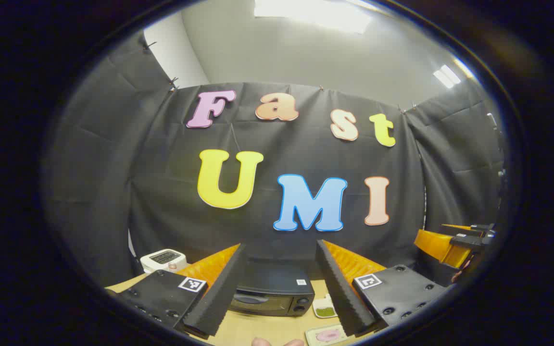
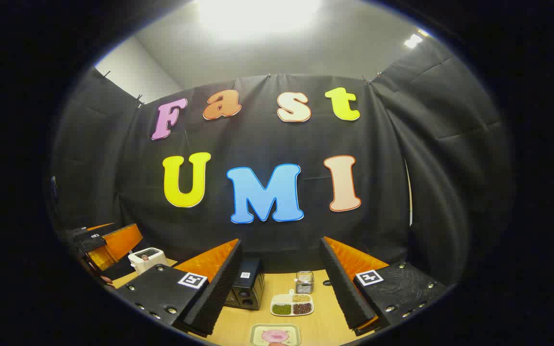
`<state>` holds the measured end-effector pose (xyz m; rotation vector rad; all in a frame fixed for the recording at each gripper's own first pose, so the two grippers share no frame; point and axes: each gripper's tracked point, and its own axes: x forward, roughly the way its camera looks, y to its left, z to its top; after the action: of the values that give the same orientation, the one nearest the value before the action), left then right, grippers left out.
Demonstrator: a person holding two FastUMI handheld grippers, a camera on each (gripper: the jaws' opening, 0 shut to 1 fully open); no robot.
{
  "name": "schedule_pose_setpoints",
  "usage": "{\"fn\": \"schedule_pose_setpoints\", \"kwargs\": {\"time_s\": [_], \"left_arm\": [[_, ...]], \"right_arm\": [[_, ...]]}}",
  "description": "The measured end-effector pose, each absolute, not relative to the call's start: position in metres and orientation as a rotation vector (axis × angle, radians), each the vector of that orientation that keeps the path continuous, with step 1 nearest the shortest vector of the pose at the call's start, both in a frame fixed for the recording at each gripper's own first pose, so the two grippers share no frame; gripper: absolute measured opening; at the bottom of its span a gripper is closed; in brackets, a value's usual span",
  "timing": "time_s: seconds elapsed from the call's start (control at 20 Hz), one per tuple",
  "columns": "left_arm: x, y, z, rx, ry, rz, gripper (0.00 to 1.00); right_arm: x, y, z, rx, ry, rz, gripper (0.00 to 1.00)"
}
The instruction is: Open the electric oven with the left hand, put the food in, and close the electric oven.
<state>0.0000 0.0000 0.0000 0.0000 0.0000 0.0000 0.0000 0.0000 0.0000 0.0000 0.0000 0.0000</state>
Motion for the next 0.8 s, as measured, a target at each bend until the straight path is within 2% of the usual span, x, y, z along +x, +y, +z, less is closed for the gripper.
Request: {"fn": "schedule_pose_setpoints", "kwargs": {"time_s": [0.65,0.7,0.8], "left_arm": [[0.021,0.014,0.001,0.006,0.001,-0.056,1.0],[0.024,0.017,-0.004,0.002,0.015,-0.06,0.92],[0.031,0.022,-0.014,0.002,0.034,-0.063,1.0]], "right_arm": [[0.007,0.016,-0.005,-0.017,0.0,-0.024,0.96],[0.009,0.019,-0.006,-0.012,0.004,-0.025,0.96],[0.012,0.025,-0.01,-0.003,0.009,-0.021,0.97]]}}
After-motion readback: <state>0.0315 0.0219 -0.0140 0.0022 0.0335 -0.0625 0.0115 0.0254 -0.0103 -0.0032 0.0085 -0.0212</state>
